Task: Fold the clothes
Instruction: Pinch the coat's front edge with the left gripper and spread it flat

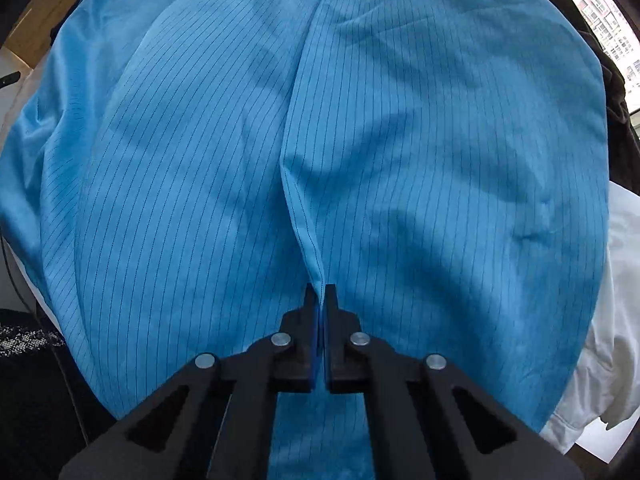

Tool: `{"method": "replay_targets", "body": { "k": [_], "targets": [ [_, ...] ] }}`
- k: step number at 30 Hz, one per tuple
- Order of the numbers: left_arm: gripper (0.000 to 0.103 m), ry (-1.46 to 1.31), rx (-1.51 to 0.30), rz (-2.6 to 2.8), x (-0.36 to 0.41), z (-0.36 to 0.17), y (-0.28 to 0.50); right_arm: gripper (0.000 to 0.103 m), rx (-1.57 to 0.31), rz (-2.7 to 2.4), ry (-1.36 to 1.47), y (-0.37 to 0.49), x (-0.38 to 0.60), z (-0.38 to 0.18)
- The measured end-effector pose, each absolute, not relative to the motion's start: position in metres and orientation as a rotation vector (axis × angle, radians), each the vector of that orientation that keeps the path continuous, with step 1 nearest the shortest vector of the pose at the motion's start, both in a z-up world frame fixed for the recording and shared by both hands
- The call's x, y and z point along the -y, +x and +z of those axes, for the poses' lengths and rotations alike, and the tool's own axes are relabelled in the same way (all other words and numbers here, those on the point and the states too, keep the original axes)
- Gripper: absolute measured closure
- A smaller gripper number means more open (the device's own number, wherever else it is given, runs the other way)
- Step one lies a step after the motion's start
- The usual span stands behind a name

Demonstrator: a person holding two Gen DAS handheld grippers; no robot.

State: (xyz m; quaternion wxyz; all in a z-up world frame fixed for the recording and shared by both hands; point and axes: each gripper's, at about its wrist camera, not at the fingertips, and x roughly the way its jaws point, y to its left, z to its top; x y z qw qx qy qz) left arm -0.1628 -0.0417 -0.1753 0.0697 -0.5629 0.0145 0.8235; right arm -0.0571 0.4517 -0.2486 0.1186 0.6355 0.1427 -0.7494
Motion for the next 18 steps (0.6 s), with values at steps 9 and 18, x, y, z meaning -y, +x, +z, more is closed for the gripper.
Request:
{"method": "replay_targets", "body": {
  "k": [9,18],
  "targets": [
    [0.103,-1.724,-0.021,2.462,0.048,-0.183,-0.155,0.102,-0.492,-2.883,1.654,-0.095,-0.602,-0.099],
    [0.095,-1.727,0.011,2.438,0.045,-0.196,-0.173,0.063,-0.307,-3.160,1.672,-0.098,-0.675,-0.064]
  ]
}}
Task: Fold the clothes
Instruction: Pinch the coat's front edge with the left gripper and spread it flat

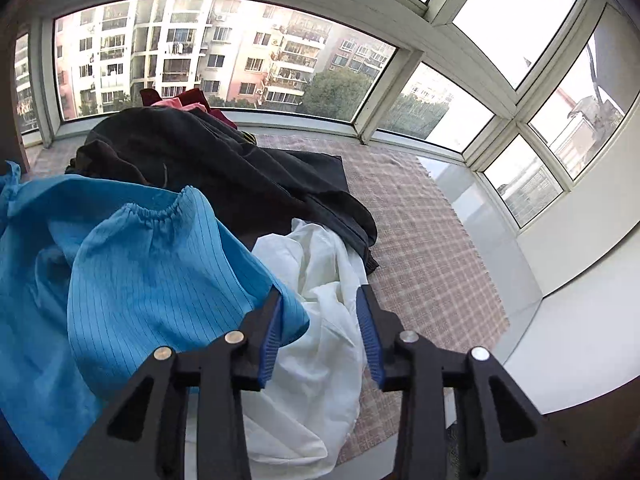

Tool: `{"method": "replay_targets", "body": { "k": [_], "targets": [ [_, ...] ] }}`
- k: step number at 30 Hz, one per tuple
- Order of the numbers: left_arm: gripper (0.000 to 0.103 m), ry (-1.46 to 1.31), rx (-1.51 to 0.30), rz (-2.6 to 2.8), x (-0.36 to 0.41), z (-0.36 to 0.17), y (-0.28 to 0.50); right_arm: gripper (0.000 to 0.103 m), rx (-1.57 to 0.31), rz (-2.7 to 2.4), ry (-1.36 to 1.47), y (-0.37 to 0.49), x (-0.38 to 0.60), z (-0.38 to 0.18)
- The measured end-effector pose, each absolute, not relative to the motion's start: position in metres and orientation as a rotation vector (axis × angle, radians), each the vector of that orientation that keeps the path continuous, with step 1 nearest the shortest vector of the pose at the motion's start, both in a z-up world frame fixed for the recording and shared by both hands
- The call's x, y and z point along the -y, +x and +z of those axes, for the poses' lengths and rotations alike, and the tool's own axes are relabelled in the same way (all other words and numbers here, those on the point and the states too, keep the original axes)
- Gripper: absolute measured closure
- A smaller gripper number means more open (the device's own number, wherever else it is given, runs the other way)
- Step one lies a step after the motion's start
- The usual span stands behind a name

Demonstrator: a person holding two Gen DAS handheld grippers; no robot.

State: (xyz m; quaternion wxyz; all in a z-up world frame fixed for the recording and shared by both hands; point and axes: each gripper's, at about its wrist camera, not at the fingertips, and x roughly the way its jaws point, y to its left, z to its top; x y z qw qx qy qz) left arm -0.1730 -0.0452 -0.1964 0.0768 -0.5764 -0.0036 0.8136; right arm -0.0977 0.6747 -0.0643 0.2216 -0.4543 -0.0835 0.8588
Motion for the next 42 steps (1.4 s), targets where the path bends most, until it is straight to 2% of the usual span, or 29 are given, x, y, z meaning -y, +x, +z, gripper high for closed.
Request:
{"method": "replay_targets", "body": {
  "k": [4,6,11,12,13,18,20,22,28,30,32,34,37,38,39,42],
  "targets": [
    [0.089,-1.749,0.016,2.401,0.039,-0.216,-0.194,0.063,0.182,2.524,-1.307,-0.083,-0.624,-0.073],
    [0.074,-1.777,0.006,2.378,0.033,-0.229,-0.205,0.063,0.154,2.578,-1.348,-0.075,-0.598,-0.084],
    [0.070,-1.763,0.007,2.345,0.020,-0.241,-0.218,0.062,0.178,2.638,-1.454,-0.058,-0.553,-0.114],
    [0.082,-1.754,-0.003,2.348,0.018,-0.241,-0.218,0.062,0.185,2.643,-1.478,-0.057,-0.548,-0.121],
    [0.100,-1.749,-0.015,2.346,0.016,-0.241,-0.219,0.062,0.189,2.645,-1.497,-0.055,-0.543,-0.127],
    [0.103,-1.680,-0.017,2.383,0.018,-0.221,-0.209,0.062,0.175,2.613,-1.587,-0.054,-0.532,-0.159],
    [0.103,-1.624,0.027,2.432,0.032,-0.197,-0.202,0.063,0.160,2.589,-1.622,-0.054,-0.532,-0.171],
    [0.103,-1.561,-0.004,2.502,0.047,-0.165,-0.195,0.062,0.143,2.570,-1.637,-0.053,-0.534,-0.178],
    [0.103,-1.538,-0.378,2.835,0.135,-0.089,-0.213,0.062,0.095,2.527,-1.666,-0.055,-0.536,-0.193],
    [0.099,-1.646,-0.570,2.908,0.166,-0.086,-0.227,0.062,0.073,2.519,-1.672,-0.055,-0.535,-0.197],
    [0.091,-1.756,-0.639,2.906,0.187,-0.089,-0.234,0.062,0.040,2.521,-1.692,-0.054,-0.531,-0.199],
    [0.091,-1.764,-0.674,2.874,0.191,-0.093,-0.229,0.062,0.011,2.525,-1.714,-0.050,-0.527,-0.202],
    [0.086,-1.698,-0.601,2.761,0.170,-0.100,-0.200,0.062,0.005,2.528,-1.759,-0.040,-0.517,-0.207],
    [0.076,-1.679,-0.595,2.709,0.158,-0.106,-0.188,0.062,0.011,2.527,-1.774,-0.036,-0.514,-0.210],
    [0.071,-1.664,-0.584,2.670,0.146,-0.113,-0.176,0.062,0.015,2.524,-1.784,-0.031,-0.510,-0.213],
    [0.071,-1.657,-0.320,2.499,0.108,-0.140,-0.144,0.062,-0.011,2.533,-1.830,-0.020,-0.505,-0.224]
  ]
}}
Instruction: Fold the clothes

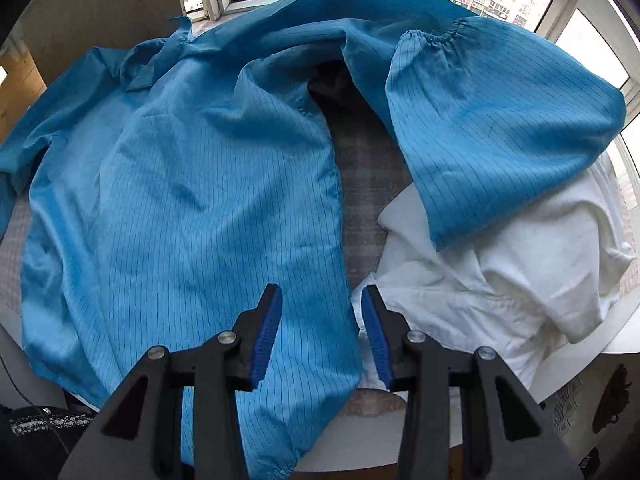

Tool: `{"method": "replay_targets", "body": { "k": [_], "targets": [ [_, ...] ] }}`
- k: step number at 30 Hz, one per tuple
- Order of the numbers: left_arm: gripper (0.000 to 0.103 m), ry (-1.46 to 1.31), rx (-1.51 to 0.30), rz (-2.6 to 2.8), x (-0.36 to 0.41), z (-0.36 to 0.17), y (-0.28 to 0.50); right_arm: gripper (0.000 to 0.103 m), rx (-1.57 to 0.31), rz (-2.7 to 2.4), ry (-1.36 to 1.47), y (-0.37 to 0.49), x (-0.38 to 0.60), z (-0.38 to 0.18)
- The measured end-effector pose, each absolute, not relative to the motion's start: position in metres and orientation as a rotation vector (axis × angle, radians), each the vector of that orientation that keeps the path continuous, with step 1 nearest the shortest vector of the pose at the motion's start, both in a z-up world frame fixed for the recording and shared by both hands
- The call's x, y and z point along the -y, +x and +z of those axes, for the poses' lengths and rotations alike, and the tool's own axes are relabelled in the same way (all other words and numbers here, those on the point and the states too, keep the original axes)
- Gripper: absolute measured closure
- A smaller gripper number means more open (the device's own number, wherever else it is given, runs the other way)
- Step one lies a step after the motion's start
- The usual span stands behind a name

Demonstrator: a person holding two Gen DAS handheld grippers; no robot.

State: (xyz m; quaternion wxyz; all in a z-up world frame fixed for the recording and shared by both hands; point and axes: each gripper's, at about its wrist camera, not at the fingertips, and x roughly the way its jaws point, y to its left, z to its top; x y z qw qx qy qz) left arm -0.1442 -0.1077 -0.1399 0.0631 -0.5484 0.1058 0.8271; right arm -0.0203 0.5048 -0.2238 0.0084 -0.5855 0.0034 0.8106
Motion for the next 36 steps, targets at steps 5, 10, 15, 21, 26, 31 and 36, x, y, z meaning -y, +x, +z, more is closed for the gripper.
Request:
{"method": "replay_targets", "body": {
  "k": [5,10,15,21,26,31,36],
  "targets": [
    [0.071,-1.683,-0.061,2.186,0.029,-0.194,-0.104,0.062,-0.050,2.575,-1.852,-0.022,-0.506,-0.235],
    [0.071,-1.757,0.025,2.151,-0.007,-0.224,-0.111,0.062,-0.039,2.642,-1.815,-0.052,-0.512,-0.227],
    [0.100,-1.780,0.009,2.159,-0.021,-0.239,-0.116,0.062,-0.092,2.722,-1.778,-0.099,-0.511,-0.218],
    [0.102,-1.801,-0.017,2.208,-0.017,-0.224,-0.110,0.055,0.095,2.804,-1.676,-0.193,-0.484,-0.198],
    [0.102,-1.824,-0.003,2.285,-0.005,-0.207,-0.108,0.052,-0.365,2.782,-1.851,-0.289,-0.485,-0.217],
    [0.102,-1.855,0.006,2.313,-0.003,-0.201,-0.107,0.054,-0.353,2.703,-1.784,-0.348,-0.478,-0.243],
    [0.102,-1.884,0.007,2.342,-0.001,-0.198,-0.117,0.101,-0.069,2.816,-1.589,-0.371,-0.476,-0.228]
  ]
}}
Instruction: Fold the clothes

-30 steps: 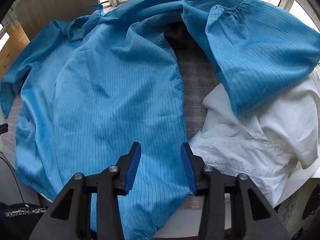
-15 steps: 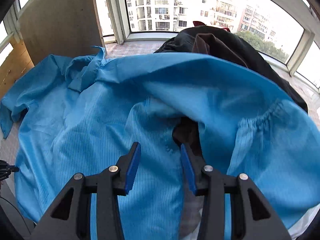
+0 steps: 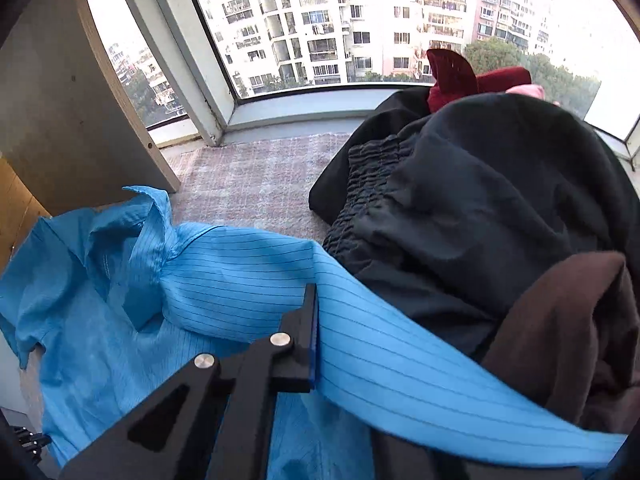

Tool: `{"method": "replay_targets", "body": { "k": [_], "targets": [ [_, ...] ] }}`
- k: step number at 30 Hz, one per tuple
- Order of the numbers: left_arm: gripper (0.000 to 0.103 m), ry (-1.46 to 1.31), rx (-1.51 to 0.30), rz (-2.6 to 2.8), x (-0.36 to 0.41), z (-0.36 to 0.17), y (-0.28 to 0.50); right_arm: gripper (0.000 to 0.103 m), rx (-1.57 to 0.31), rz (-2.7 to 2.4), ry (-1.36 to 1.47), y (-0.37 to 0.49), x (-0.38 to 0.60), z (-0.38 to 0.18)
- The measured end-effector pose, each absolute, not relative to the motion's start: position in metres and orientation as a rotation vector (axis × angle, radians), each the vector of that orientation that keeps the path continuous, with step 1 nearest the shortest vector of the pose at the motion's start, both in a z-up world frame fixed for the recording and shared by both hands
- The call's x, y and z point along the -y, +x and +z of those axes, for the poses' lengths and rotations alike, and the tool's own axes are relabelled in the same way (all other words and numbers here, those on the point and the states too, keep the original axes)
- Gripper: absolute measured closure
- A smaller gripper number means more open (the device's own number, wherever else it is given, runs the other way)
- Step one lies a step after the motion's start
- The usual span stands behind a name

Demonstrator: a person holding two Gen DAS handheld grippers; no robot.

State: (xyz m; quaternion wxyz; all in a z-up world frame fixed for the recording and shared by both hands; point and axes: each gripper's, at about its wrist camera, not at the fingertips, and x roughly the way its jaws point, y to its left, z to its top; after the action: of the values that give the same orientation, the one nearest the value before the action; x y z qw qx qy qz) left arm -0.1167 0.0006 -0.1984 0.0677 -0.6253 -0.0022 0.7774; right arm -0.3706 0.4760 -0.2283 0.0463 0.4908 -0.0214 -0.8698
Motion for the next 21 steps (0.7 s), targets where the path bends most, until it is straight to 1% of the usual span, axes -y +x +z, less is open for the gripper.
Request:
{"method": "replay_targets", "body": {
  "k": [2,5,6,7,8,10,12,13,14,15,18,19,20,21],
  "targets": [
    [0.102,-1.895,0.007,2.351,0.005,-0.199,-0.119,0.101,-0.117,-2.754,1.412,-0.383,-0.476,-0.209],
    [0.102,-1.914,0.002,2.371,0.011,-0.197,-0.116,0.102,-0.519,-2.890,1.253,-0.408,-0.469,-0.181],
    [0.102,-1.918,0.001,2.376,0.013,-0.197,-0.116,0.102,-0.591,-2.900,1.242,-0.419,-0.469,-0.179],
    [0.102,-1.922,0.004,2.378,0.014,-0.197,-0.117,0.102,-0.616,-2.890,1.273,-0.431,-0.471,-0.183],
    [0.102,-1.931,0.007,2.376,0.015,-0.199,-0.118,0.099,-0.640,-2.880,1.304,-0.443,-0.474,-0.188],
    [0.102,-1.950,-0.017,2.364,0.013,-0.203,-0.121,0.094,-0.582,-2.775,1.471,-0.460,-0.479,-0.204],
    [0.102,-1.956,-0.039,2.353,0.008,-0.206,-0.124,0.090,-0.470,-2.719,1.533,-0.453,-0.484,-0.207],
    [0.102,-1.959,-0.050,2.348,0.006,-0.208,-0.125,0.084,-0.407,-2.690,1.531,-0.444,-0.486,-0.204],
    [0.102,-1.955,-0.054,2.346,0.005,-0.208,-0.125,0.074,-0.354,-2.656,1.521,-0.432,-0.487,-0.199],
    [0.102,-1.947,-0.053,2.346,0.005,-0.206,-0.125,0.072,-0.327,-2.623,1.520,-0.417,-0.486,-0.193],
    [0.102,-1.915,-0.054,2.344,0.006,-0.201,-0.121,0.070,-0.371,-2.571,1.469,-0.350,-0.481,-0.169],
    [0.102,-1.904,-0.055,2.343,0.006,-0.199,-0.120,0.066,-0.385,-2.562,1.447,-0.322,-0.478,-0.162],
    [0.100,-1.893,-0.055,2.342,0.006,-0.197,-0.119,0.061,-0.380,-2.545,1.427,-0.294,-0.476,-0.157],
    [0.097,-1.877,-0.066,2.342,0.005,-0.194,-0.118,0.059,-0.357,-2.527,1.416,-0.266,-0.476,-0.157]
  ]
}}
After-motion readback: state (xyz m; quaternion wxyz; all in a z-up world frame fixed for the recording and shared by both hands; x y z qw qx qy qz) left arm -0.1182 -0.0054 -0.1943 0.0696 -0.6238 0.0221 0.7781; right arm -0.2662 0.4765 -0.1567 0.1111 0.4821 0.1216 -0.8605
